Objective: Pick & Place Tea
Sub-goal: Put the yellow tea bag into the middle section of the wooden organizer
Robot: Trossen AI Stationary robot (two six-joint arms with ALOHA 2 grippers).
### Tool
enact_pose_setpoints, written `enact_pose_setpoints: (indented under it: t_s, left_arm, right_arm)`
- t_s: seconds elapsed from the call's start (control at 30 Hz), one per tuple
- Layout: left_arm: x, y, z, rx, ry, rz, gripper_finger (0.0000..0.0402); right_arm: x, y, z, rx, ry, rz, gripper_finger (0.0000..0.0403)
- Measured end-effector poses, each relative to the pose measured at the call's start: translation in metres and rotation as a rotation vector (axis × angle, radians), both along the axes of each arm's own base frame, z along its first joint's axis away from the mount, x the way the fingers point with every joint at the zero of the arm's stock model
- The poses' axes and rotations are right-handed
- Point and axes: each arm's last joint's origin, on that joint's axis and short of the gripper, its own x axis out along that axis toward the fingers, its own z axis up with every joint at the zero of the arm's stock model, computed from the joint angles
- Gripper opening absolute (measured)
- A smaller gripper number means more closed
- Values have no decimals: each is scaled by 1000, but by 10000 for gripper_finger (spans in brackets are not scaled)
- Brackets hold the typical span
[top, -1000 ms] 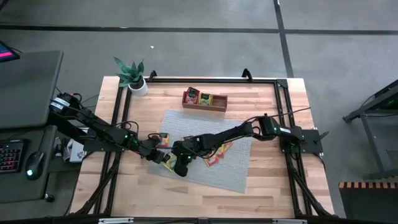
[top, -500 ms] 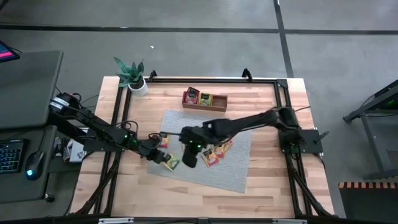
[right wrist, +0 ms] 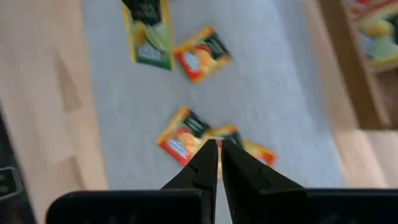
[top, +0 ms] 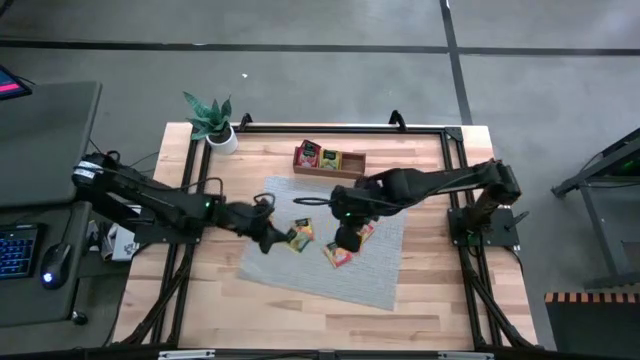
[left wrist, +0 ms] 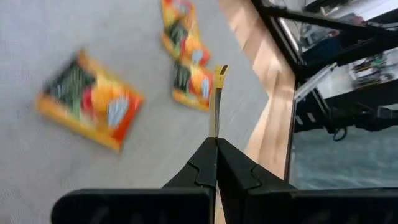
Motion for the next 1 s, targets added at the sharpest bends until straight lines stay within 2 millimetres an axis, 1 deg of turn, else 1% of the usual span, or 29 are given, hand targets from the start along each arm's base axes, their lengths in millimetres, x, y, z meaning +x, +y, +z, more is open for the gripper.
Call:
enact_pose_setpoints:
  t_s: [0.17,0.33,0.43,0.5,0.6,0.67,0.77,0.87,1.0]
  left_arm:
    - [14,28,36,150,47,14,0]
    - [20,61,75,282,71,14,0]
    - [22,84,93,333,72,32,0]
    - [22,100,102,355,71,52,0]
    - [26,125,105,381,81,60,0]
    - [31,141,104,397,93,48,0]
    - [43,166,97,414,107,-6,0]
    - [59,188,91,458,135,-85,0]
    - [80,213,94,538,228,-182,0]
  right_arm:
    - [-11,-4,1,-52,74,-33,17]
    - [-18,-5,4,-68,107,12,18]
    - [-27,-9,15,-62,77,43,15]
    - [-37,-13,27,-61,40,53,13]
    - [-56,-20,49,-70,-34,53,10]
    - [-73,-26,64,-81,-91,43,7]
    - [-95,-34,83,-91,-172,30,3]
    - [-112,-39,96,-81,-222,37,3]
    - [-134,-42,109,-57,-282,70,6]
